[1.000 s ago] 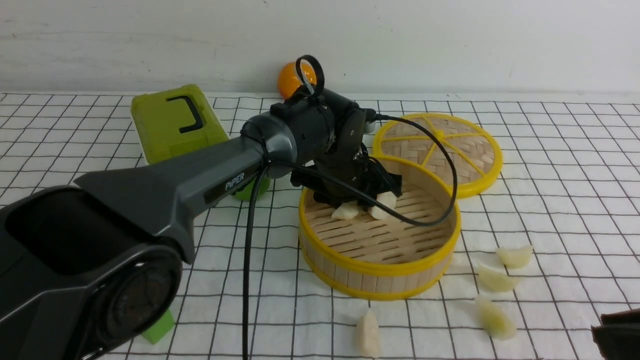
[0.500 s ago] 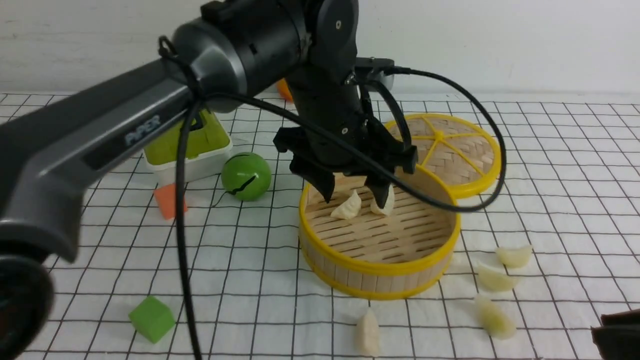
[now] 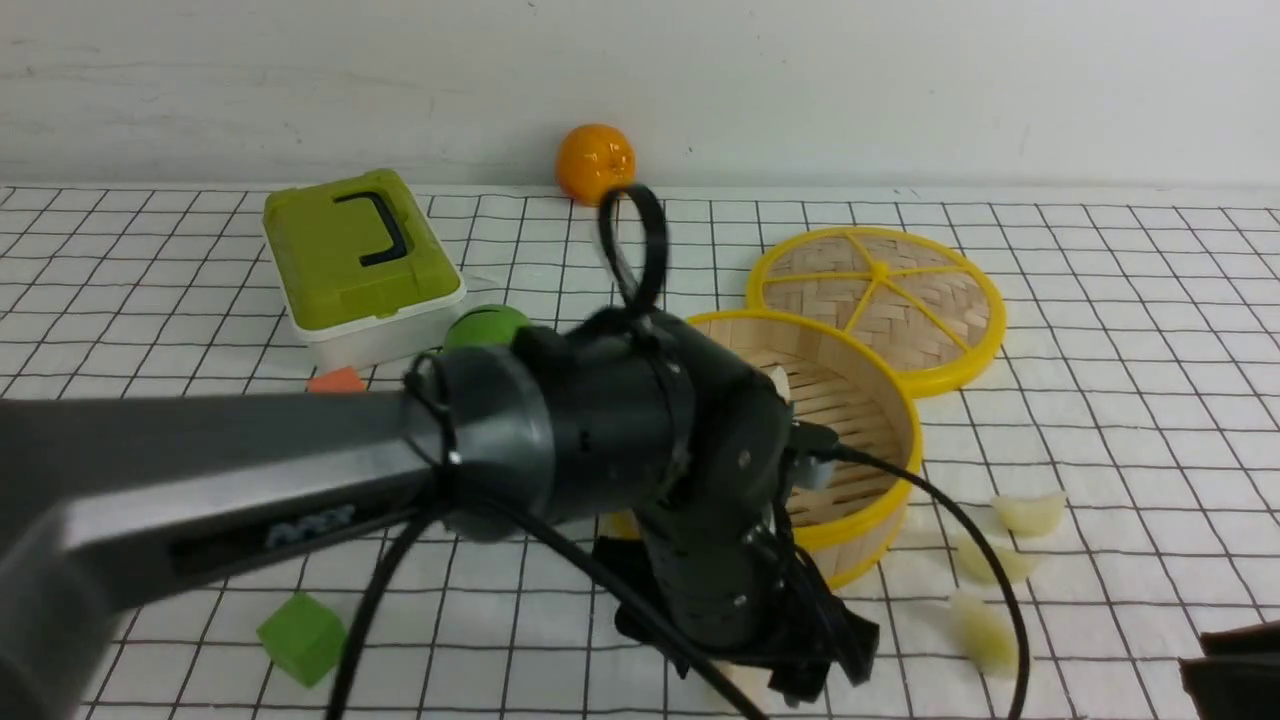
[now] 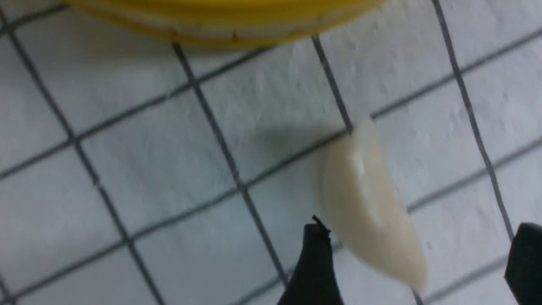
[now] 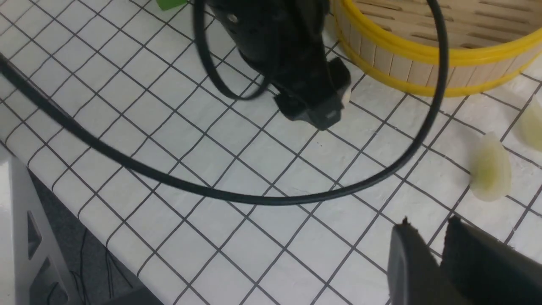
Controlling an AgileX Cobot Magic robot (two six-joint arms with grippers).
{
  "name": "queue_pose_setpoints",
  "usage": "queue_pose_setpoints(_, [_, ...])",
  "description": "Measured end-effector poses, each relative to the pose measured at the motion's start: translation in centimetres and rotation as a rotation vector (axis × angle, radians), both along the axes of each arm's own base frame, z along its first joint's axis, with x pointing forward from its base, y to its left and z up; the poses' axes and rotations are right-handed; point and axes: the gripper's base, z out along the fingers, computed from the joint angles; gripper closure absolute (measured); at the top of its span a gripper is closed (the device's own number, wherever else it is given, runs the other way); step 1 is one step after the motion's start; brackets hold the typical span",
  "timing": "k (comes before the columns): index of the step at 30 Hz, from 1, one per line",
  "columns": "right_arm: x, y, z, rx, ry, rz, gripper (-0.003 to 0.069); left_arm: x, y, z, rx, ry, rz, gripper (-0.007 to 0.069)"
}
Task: Put the dumplings into the steamer on the table with the white tablecloth.
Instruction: 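Reach for and grasp a dumpling on the table with the left gripper, then place the dumpling into the bamboo steamer basket with the left gripper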
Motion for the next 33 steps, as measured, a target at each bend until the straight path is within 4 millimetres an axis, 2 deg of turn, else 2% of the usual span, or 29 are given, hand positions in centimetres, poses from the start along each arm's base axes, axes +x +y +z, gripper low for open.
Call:
queue_pose_setpoints(2, [0.0, 0.0, 0.0, 0.004, 0.001, 0.001, 0.0534, 0.9, -0.7, -2.2, 0.002, -0.040, 0.027, 0.0071])
queue_pose_setpoints(5, [0.0, 0.0, 0.0, 0.007, 0.002, 0.001, 0.0534, 1.6, -1.0, -4.2, 0.029, -0.050, 0.060, 0.0086])
queue_pose_setpoints(7, [0.0, 0.0, 0.0, 0.007, 0.002, 0.001, 0.0534, 1.7, -1.0, -4.2, 0.031, -0.057, 0.065, 0.0116])
queue_pose_setpoints(9, [0.0, 0.0, 0.0, 0.007, 0.002, 0.001, 0.0534, 1.7, -0.9, -4.3, 0.045, -0.057, 0.062, 0.0216])
queue_pose_setpoints(10, [0.0, 0.0, 0.0, 0.007, 0.002, 0.001, 0.0534, 1.7, -0.9, -4.3, 0.045, -0.058, 0.062, 0.0228])
queue_pose_setpoints(11, [0.0, 0.0, 0.0, 0.007, 0.002, 0.001, 0.0534, 1.7, -0.8, -4.1, 0.054, -0.054, 0.060, 0.0321])
queue_pose_setpoints(12, [0.0, 0.0, 0.0, 0.007, 0.002, 0.001, 0.0534, 1.7, -0.9, -4.0, 0.057, -0.052, 0.059, 0.0351])
queue_pose_setpoints(13, [0.0, 0.0, 0.0, 0.007, 0.002, 0.001, 0.0533, 1.8, -0.9, -3.5, 0.063, -0.049, 0.051, 0.0414])
queue_pose_setpoints(16, [0.0, 0.0, 0.0, 0.007, 0.002, 0.001, 0.0531, 1.9, -1.1, -0.8, 0.055, -0.071, 0.012, 0.0405])
queue_pose_setpoints(17, [0.0, 0.0, 0.0, 0.007, 0.001, 0.001, 0.0529, 2.1, -1.4, 2.5, 0.013, -0.127, -0.019, 0.0405])
queue_pose_setpoints(19, [0.0, 0.0, 0.1, 0.008, -0.002, -0.001, 0.0530, 3.0, -1.7, 6.3, -0.047, -0.214, -0.042, 0.0405])
queue_pose_setpoints(21, [0.1, 0.0, 0.1, 0.010, -0.006, -0.004, 0.0530, 4.2, -1.7, 8.5, -0.091, -0.263, -0.029, 0.0405])
queue_pose_setpoints(23, [0.1, 0.0, 0.1, 0.010, -0.007, -0.004, 0.0530, 5.7, -1.5, 9.1, -0.107, -0.272, 0.003, 0.0405])
queue_pose_setpoints(27, [0.1, 0.0, 0.1, 0.010, -0.007, -0.004, 0.0526, 8.6, -0.9, 7.3, -0.085, -0.241, 0.059, 0.0405])
queue_pose_setpoints(30, [0.1, 0.0, 0.1, 0.010, -0.007, -0.004, 0.0524, 10.7, -0.6, 3.7, -0.034, -0.193, 0.090, 0.0405])
queue_pose_setpoints(33, [0.0, 0.0, 0.1, 0.009, -0.004, -0.003, 0.0522, 11.8, 0.0, 1.3, -0.002, -0.151, 0.133, 0.0405])
